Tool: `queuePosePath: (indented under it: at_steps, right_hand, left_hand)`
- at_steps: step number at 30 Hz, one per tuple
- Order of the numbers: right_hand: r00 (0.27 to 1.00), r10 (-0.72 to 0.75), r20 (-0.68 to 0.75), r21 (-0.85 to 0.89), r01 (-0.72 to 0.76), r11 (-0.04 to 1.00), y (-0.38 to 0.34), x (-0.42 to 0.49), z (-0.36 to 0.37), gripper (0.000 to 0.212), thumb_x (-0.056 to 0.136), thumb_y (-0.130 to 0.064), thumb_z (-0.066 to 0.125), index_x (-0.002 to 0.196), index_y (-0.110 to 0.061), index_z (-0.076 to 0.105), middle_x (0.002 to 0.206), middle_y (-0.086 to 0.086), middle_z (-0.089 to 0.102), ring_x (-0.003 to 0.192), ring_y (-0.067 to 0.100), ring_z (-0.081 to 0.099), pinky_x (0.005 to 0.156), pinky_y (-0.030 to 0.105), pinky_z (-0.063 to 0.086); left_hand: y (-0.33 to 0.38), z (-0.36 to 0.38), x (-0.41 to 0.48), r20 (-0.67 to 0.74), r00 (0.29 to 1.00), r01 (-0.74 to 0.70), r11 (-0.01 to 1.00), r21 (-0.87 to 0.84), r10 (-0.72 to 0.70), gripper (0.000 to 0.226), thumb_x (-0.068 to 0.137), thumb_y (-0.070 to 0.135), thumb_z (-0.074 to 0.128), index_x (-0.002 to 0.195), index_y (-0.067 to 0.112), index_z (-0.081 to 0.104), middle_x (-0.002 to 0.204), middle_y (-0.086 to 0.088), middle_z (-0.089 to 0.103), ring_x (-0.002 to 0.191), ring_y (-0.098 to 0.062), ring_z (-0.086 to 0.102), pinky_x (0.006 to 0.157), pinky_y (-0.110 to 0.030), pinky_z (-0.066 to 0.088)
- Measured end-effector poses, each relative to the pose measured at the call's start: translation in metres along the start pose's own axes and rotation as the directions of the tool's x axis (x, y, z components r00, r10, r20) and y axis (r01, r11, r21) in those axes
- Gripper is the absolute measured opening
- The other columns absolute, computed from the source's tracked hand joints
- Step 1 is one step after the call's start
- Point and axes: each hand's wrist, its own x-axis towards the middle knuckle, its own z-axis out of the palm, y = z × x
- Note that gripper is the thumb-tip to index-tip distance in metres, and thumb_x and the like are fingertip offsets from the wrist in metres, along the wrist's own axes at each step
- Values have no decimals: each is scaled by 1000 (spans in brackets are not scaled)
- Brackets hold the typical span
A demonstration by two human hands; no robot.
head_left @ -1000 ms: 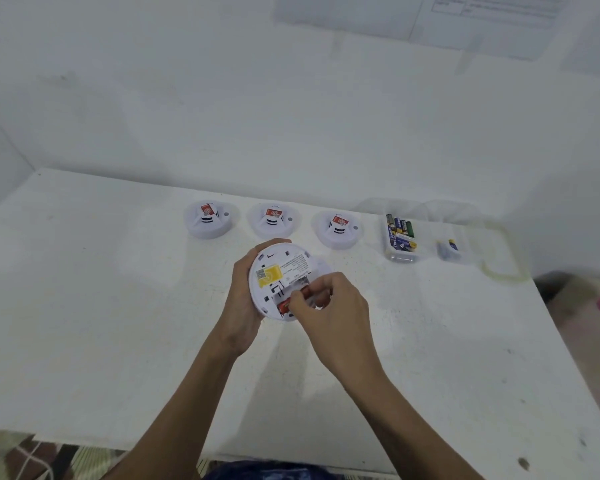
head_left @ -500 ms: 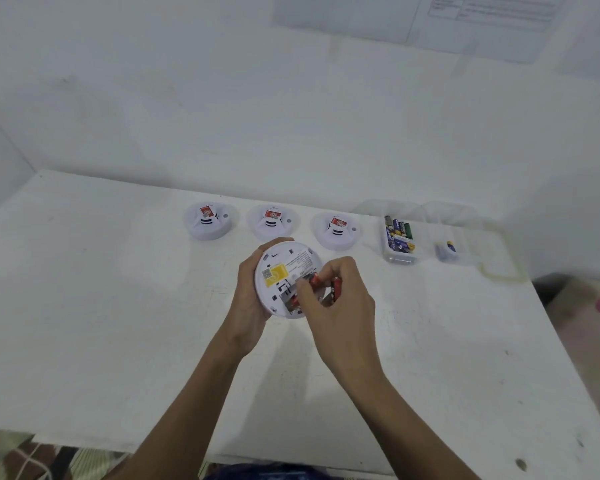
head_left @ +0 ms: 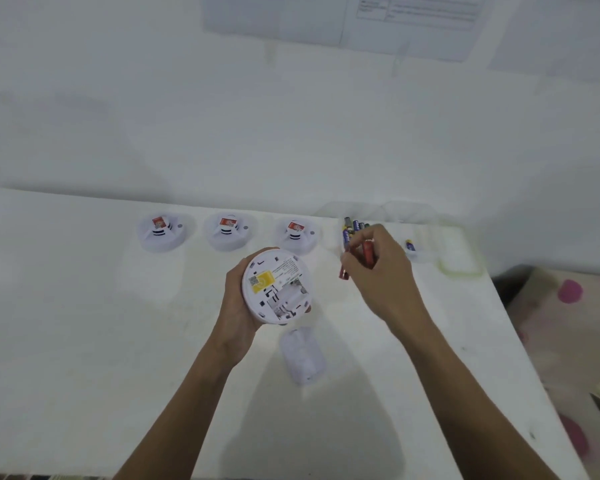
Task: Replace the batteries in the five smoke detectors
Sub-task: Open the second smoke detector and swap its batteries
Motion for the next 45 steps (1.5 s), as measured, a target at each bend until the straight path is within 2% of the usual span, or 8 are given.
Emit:
queuePosePath:
  at_steps: [5,14,19,22,25,37,42,45]
  right_hand:
    - [990,108,-90,-112,-118,987,46,59,-54,11,85,-9,58,93,-15,54,82,7,66,51,-1,59,60,34,51]
    - [967,240,-88,-231,-254,939,132,154,-105,14,81,-3,53,93,-10,52,82,2,55,83,32,65,76,47,56]
    - [970,242,-28,-429,-230,873,162,184,-103,15,79,-1,53,92,-10,51,90,8,57,86,28,61,67,35,50]
    - [958,276,83,-552,-187,813,172,194,-99,15,80,-3,55,92,-11,49,101,13,58,84,25,53,60,28,39]
    - [939,316,133,-602,-177,779,182,197,-95,21,79,-7,64,92,-12,49,106,13,60,85,24,52,62,27,38]
    - [992,113,47,-677,-52,734,181,201,-96,14,86,-11,52,96,-7,62,102,12,58,83,27,56,66,29,39]
    - [977,-192,94,-579,211,788,150,193,-82,10,89,-12,54,95,-7,61,91,9,61,80,23,57,67,27,43]
    - [936,-258,241,-551,351,757,135,186,-64,12,90,-9,53,100,-7,60,87,8,65,79,23,58,68,28,45]
  left_hand:
    - [-15,27,14,28,999,41,998,-48,-39,49,91,39,48,128,7,54,127,-25,57,111,-54,55,76,-61,52]
    - [-36,73,25,35,996,89,993,-84,-86,105,55,60,82,137,6,44,136,-23,51,115,-56,50,67,-46,55]
    - [-44,89,30,-47,999,-23,999,37,25,46,86,28,66,123,3,57,119,-22,64,105,-51,60,62,-48,57]
    - [-41,98,32,-62,996,61,998,21,-60,97,49,63,82,125,8,56,119,-20,65,101,-48,63,60,-43,56]
    - [-43,99,35,-64,994,91,996,18,-90,110,39,72,80,128,12,55,124,-20,62,106,-50,60,61,-40,56]
    - [-52,88,47,-83,993,94,994,52,-90,107,48,74,75,131,9,53,124,-25,61,105,-54,58,61,-41,57]
    - [-50,87,49,-56,991,124,992,21,-123,105,43,72,80,126,11,56,122,-22,63,103,-52,60,63,-43,57]
    - [-55,81,52,-70,996,59,997,42,-56,74,74,56,65,130,8,53,122,-23,62,104,-54,59,65,-48,57]
